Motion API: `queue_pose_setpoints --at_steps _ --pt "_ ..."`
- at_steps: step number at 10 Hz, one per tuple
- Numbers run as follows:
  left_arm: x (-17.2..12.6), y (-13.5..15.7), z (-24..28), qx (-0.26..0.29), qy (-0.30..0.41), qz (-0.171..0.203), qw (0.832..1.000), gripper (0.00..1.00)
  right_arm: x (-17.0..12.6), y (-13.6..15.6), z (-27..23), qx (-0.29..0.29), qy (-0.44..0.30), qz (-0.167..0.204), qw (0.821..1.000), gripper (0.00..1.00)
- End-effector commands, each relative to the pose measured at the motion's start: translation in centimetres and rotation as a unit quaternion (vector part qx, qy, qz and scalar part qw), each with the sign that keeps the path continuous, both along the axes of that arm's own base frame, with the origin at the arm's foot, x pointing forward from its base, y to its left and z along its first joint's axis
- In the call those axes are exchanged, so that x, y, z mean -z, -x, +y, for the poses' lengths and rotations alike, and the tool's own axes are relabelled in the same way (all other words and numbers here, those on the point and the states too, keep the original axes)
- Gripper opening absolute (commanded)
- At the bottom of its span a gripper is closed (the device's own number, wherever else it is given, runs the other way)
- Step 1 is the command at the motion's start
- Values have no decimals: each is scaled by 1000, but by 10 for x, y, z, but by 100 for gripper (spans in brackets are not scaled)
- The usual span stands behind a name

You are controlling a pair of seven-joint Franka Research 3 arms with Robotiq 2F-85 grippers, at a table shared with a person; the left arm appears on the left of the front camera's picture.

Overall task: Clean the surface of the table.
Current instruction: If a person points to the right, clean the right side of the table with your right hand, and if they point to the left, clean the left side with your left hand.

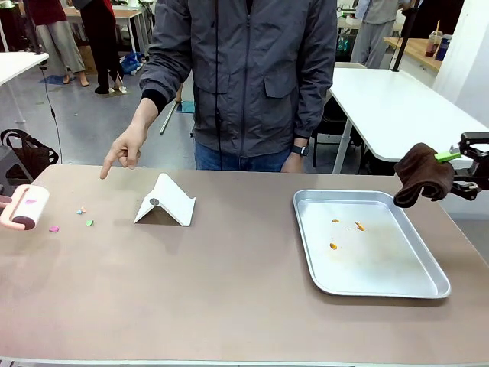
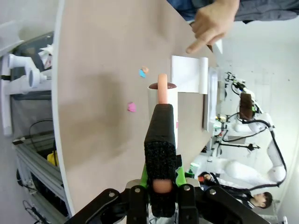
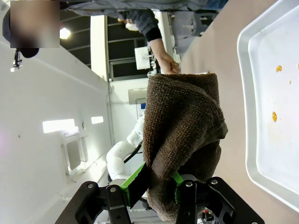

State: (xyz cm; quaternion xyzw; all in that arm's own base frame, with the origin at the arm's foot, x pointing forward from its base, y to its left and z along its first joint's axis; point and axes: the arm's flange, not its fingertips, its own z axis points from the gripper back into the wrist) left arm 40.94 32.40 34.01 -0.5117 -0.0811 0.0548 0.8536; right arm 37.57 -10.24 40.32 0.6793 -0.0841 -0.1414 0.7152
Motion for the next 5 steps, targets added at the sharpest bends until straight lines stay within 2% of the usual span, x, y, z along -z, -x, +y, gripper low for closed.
queue_pose_setpoints --at_steps 1,5 --pt "0 10 -13 -11 -19 -9 1000 22 -5 3 -2 -3 -5 -6 1000 0" --pt "9 11 -11 -33 -38 -17 999 22 -5 3 -2 -3 -5 -6 1000 0"
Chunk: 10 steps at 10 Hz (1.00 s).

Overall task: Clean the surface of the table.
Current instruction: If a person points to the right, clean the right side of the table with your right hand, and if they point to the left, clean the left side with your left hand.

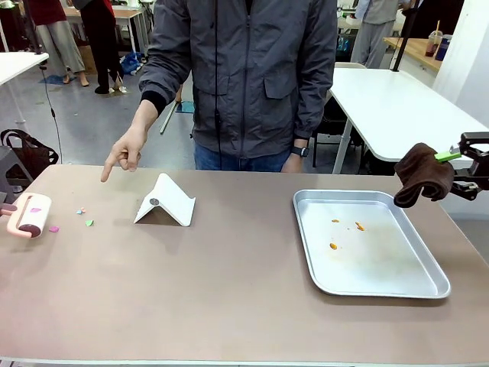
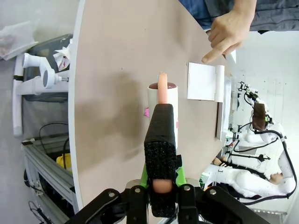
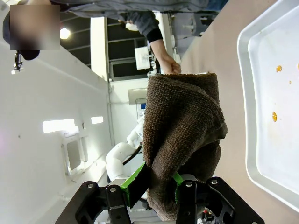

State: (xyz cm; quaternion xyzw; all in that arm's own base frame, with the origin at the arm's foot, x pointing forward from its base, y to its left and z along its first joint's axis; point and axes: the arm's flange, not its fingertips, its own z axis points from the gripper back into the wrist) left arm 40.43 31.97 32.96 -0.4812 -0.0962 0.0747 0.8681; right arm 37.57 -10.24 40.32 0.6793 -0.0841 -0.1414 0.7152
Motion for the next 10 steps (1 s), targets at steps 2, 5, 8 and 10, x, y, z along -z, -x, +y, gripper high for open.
queue_pose_setpoints --at_steps 2,5,8,10 --pt "0 5 -7 -8 -10 -11 1000 22 -5 3 -2 -3 -5 -6 1000 0" --pt "8 2 -10 -20 -16 4 1000 22 -5 3 -2 -3 -5 -6 1000 0" --pt "15 -2 -15 -34 -28 20 999 22 -5 3 -2 -3 -5 -6 1000 0" --pt "19 -4 -18 -39 -29 34 998 22 -5 3 -2 -3 -5 -6 1000 0"
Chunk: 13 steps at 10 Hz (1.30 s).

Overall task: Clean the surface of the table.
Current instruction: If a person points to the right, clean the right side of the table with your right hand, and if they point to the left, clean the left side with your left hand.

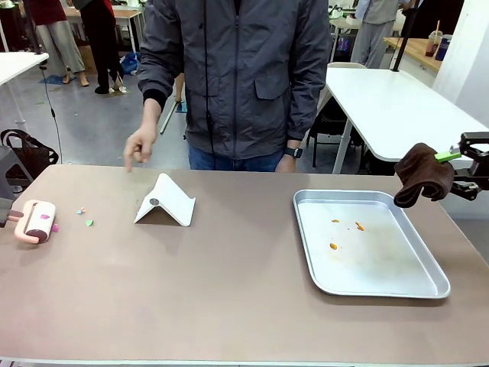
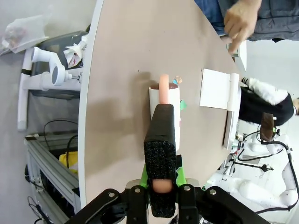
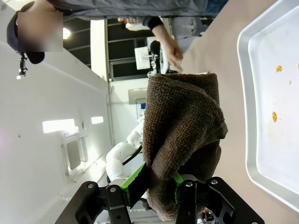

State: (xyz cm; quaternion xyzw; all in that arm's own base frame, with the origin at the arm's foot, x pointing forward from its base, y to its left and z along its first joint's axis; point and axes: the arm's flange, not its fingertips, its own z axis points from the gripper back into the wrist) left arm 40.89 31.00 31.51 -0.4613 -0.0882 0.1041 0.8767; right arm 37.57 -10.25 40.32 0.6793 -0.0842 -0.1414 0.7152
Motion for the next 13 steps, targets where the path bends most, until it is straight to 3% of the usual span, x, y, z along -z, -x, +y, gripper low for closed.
queue_pose_setpoints --at_steps 1,7,13 --pt "6 -1 -11 -19 -9 18 1000 22 -5 3 -2 -3 -5 -6 1000 0" --pt "14 -23 -56 9 5 65 998 22 -5 3 -2 -3 -5 -6 1000 0" --pt "13 -41 -106 41 12 69 997 22 -5 3 -2 -3 -5 -6 1000 0"
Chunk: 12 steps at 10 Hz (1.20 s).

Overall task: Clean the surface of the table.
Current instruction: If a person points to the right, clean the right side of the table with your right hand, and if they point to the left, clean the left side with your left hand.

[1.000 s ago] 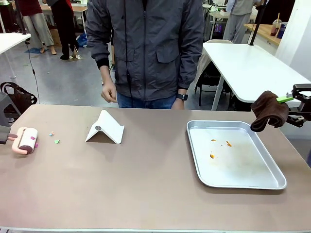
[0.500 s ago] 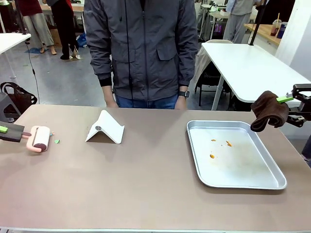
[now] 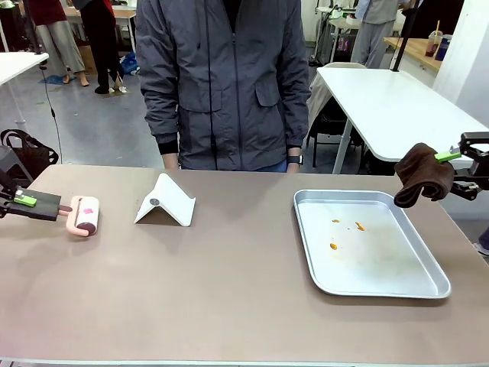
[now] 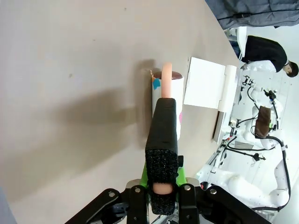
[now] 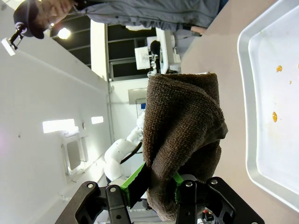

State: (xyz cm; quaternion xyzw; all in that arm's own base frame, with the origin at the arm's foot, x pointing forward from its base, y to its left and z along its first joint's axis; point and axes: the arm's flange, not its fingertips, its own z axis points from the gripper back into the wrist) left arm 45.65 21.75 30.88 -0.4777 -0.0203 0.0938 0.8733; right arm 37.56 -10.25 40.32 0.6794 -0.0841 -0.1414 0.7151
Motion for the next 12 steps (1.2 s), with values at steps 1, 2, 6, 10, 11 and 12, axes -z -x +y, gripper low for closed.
queue_pose_setpoints --at_steps 1,2,6,10,11,12 --pt "5 3 -21 8 -8 11 1000 22 -5 3 -2 -3 -5 -6 1000 0" --pt "4 0 -28 14 -3 4 1000 22 -5 3 -2 -3 -5 -6 1000 0" --pt "-47 15 -29 41 100 -105 989 22 -5 3 -2 -3 -5 -6 1000 0" --pt "-90 72 7 78 163 -155 971 22 -5 3 -2 -3 -5 -6 1000 0" --pt "-94 89 20 88 180 -152 968 22 -5 3 -2 -3 -5 -6 1000 0" --pt "-96 109 37 103 203 -146 963 22 -5 3 -2 -3 -5 -6 1000 0"
